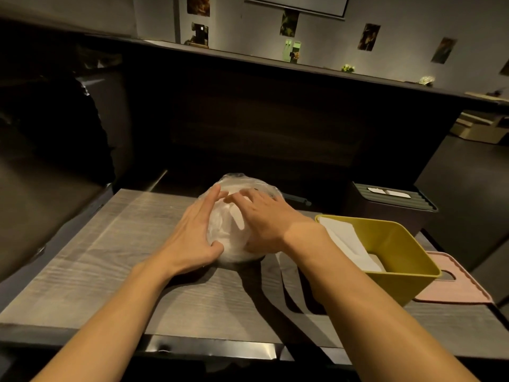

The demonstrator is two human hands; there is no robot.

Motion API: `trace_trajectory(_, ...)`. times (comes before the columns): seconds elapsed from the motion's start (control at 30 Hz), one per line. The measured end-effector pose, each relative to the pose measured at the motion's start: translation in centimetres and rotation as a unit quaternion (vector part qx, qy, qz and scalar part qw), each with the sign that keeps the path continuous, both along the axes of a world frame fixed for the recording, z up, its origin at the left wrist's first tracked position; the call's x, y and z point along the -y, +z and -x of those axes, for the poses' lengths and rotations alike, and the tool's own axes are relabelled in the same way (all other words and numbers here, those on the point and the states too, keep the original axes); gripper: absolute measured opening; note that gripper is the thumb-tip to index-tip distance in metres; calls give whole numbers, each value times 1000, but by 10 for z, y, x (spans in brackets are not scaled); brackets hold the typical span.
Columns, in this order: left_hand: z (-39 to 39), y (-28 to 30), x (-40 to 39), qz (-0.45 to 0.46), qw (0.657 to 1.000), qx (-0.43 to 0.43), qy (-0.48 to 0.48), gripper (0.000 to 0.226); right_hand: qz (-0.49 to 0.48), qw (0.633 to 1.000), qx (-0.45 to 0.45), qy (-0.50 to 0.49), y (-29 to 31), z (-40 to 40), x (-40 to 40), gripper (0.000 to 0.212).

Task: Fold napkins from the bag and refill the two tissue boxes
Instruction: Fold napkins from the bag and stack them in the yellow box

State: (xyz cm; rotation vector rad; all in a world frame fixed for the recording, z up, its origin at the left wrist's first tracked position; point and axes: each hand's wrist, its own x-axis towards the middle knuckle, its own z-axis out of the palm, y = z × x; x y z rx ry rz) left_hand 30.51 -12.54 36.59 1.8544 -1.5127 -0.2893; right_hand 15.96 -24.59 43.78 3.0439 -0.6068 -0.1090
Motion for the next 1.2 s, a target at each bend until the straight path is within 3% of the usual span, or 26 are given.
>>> trace_trajectory(0.1,0,0,0,-14,1000,9,-5,112,38,999,-21,16,3,0,0,79)
trace_trajectory(0.2,3,1,-1,-46,999,26,-8,114,16,999,3,29,7,0,4,59)
trace_trajectory(0.37,2,2,0,-64,997,43,5,115,-29,999,-7,25,6,3,7,48)
trace_trajectory(0.5,5,5,-3,-57,997,50,27,113,19,998,21,62,3,-1,-3,45)
trace_trajectory(0.73,1,5,-5,99,994,-10,41,92,-21,996,84,17,5,-3,0,36)
trace_trajectory(0.93,4,9,-3,204,971,-106,68,83,53,987,153,-6,6,1,-7,31)
trace_trajectory(1.03,6,13,-3,253,931,-258,48,82,6,954,299,-22,7,6,-5,33)
trace_trajectory(1.13,13,26,-5,273,828,-490,10,83,-153,856,491,-46,11,7,-9,26)
trace_trajectory(1.2,17,36,-11,256,766,-589,-9,66,-287,796,530,-58,12,3,-13,20)
